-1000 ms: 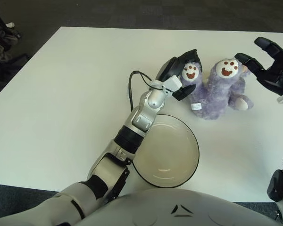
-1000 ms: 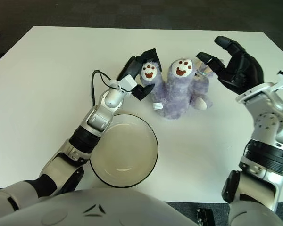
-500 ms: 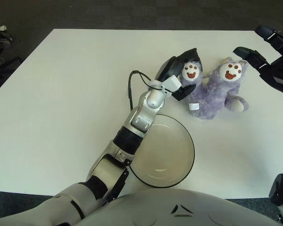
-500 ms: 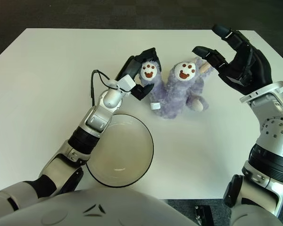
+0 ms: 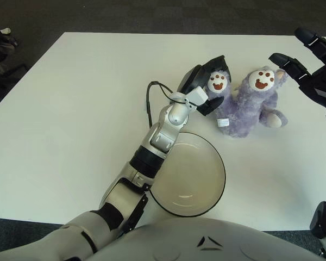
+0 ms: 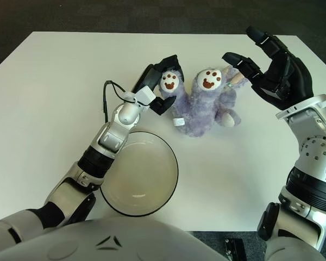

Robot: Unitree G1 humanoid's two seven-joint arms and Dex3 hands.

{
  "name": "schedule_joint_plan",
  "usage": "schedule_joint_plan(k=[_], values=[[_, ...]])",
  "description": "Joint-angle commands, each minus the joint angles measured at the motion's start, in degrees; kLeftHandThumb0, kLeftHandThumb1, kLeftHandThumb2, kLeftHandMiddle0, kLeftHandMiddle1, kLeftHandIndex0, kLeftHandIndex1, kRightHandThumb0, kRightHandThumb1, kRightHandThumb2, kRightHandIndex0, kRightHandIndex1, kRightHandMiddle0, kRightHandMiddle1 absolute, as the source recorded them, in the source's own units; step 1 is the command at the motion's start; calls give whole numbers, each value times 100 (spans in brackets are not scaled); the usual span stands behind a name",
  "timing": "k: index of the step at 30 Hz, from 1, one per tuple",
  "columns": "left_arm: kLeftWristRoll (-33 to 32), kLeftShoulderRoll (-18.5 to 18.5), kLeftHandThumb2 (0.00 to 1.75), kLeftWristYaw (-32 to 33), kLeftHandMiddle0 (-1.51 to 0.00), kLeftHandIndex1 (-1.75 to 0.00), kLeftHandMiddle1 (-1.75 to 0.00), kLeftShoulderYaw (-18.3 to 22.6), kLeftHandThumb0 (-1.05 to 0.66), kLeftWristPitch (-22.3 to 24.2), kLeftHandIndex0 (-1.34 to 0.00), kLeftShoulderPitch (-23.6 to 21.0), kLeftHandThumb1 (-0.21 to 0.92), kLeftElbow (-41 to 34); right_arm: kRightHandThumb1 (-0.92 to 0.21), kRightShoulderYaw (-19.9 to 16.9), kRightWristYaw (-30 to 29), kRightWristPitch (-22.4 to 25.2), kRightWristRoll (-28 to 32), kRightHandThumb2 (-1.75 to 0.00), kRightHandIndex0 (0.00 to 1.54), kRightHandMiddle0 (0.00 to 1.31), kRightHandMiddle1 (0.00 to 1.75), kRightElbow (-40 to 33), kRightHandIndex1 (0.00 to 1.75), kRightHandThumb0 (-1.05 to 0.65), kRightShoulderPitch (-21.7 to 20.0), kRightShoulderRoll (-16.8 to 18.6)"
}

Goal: Put the doll into the plate.

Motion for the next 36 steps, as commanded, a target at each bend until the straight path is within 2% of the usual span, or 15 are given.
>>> schedule_joint_plan(k=[1, 20, 36], values=[[33, 41, 175, 34, -89, -175, -175, 27, 0, 70, -66, 37, -6, -56, -57, -45, 28, -68, 38, -89, 19, 0, 50, 17, 72, -44, 27, -24], [43, 60, 175, 110, -89, -175, -175, 58, 0, 39, -66, 24, -6, -87, -57, -45, 44, -75, 34, -89, 19, 0, 50, 58, 72, -44, 9, -42], [-66, 286, 175, 35, -90, -175, -174, 220, 0, -72, -67, 34, -6, -172, -57, 122, -135, -90, -7, -89, 19, 0, 50, -92, 72, -44, -37, 85]])
